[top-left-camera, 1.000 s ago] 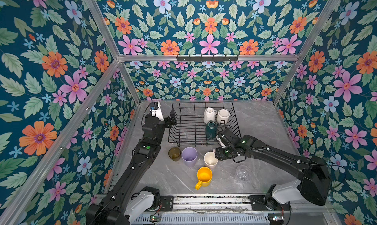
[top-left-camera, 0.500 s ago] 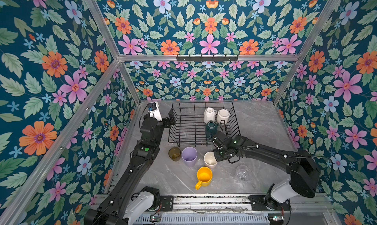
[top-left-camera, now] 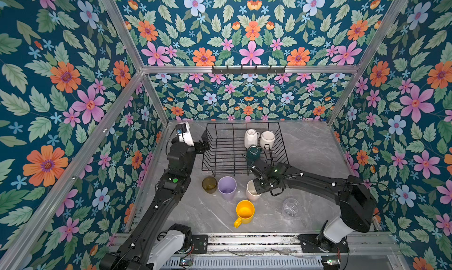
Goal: Load cups into a dish rack
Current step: Pick up the cup from the center of the table.
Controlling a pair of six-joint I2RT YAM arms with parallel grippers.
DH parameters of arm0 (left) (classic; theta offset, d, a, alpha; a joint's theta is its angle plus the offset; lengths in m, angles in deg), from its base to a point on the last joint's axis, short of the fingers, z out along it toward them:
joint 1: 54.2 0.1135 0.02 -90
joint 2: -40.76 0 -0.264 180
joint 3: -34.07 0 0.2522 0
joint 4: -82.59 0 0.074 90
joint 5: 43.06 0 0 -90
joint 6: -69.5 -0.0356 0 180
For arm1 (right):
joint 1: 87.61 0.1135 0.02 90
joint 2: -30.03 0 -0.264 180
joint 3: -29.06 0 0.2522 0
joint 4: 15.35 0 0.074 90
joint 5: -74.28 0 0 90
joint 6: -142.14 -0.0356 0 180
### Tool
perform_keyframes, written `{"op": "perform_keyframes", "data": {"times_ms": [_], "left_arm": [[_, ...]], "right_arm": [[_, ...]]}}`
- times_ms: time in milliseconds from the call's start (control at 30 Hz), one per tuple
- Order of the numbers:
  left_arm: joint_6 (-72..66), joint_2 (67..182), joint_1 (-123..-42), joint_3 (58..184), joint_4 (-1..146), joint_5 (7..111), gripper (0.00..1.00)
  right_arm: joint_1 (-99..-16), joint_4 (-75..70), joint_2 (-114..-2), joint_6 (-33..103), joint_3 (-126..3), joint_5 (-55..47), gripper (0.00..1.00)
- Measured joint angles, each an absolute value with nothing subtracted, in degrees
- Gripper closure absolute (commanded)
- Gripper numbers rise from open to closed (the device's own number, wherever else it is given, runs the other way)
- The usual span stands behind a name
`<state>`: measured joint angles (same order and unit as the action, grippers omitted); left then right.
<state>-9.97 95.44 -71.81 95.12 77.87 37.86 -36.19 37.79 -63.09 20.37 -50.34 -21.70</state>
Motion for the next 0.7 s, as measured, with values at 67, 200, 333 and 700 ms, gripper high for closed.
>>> {"op": "perform_keyframes", "data": {"times_ms": [67, 200, 333, 700], "left_arm": [[-9.97, 95.33, -71.78, 95.03, 77.93, 37.79, 0.0], [-9.73, 94.98, -71.76, 94.47, 78.17, 37.42, 0.0], [-8.88, 94.7, -71.76, 94.14, 78.19, 37.14, 0.01], [-5.51, 96.44, -70.91, 95.14, 78.19, 38.16, 0.01]], "right_arm": [[-36.14, 38.44, -62.55, 20.17, -50.56, -21.94, 1.0], [-36.3, 39.82, -61.45, 20.43, -50.52, -23.21, 1.0], [-36.23, 41.42, -58.79, 20.45, -50.21, -24.04, 1.0], [-42.9, 45.17, -37.48, 20.89, -44.55, -22.9, 1.0]]}}
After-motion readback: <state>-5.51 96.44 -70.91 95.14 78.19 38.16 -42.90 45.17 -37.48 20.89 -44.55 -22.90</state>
